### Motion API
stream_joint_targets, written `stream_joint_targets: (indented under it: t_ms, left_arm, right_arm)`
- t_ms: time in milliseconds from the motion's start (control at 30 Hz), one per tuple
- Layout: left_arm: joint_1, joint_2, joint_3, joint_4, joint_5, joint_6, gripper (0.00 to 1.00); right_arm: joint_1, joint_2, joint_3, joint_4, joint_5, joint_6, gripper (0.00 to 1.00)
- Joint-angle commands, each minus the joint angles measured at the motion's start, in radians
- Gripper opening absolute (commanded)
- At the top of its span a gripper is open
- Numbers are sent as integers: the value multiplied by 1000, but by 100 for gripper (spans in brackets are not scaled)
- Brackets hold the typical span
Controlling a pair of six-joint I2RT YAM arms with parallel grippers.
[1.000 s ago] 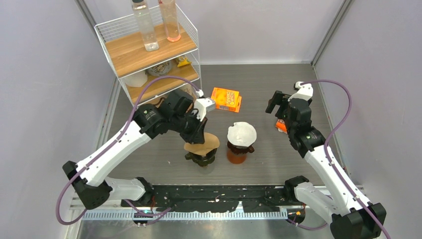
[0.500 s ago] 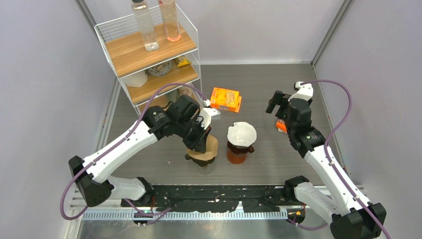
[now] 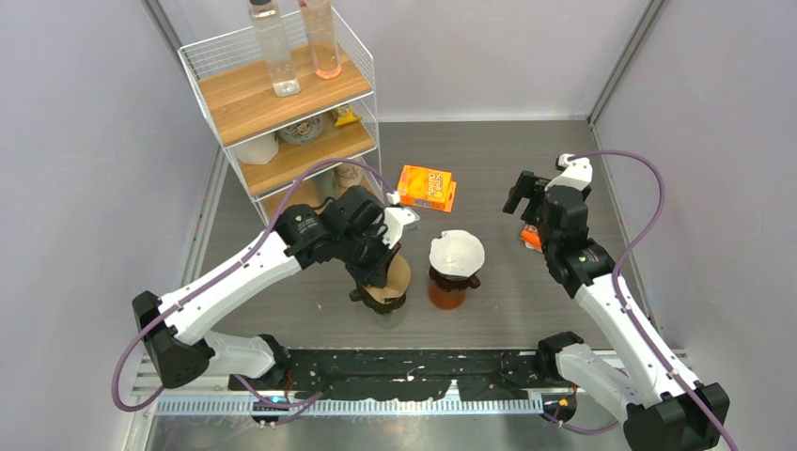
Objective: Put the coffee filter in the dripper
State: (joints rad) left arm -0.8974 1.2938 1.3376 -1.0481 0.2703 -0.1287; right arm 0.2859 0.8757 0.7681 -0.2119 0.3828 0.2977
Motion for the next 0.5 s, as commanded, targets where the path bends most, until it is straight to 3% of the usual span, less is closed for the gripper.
stream_joint_targets:
  t_ms: [0,467]
  left_arm:
    - [-24,12,29,-5,-51,-2,6]
    - [-29,-16,115,-9,-49,-50,17]
  right_arm:
    - [-3,-11,7,20,24,-7,95]
    - [-4,-15,5,20,22,-8,95]
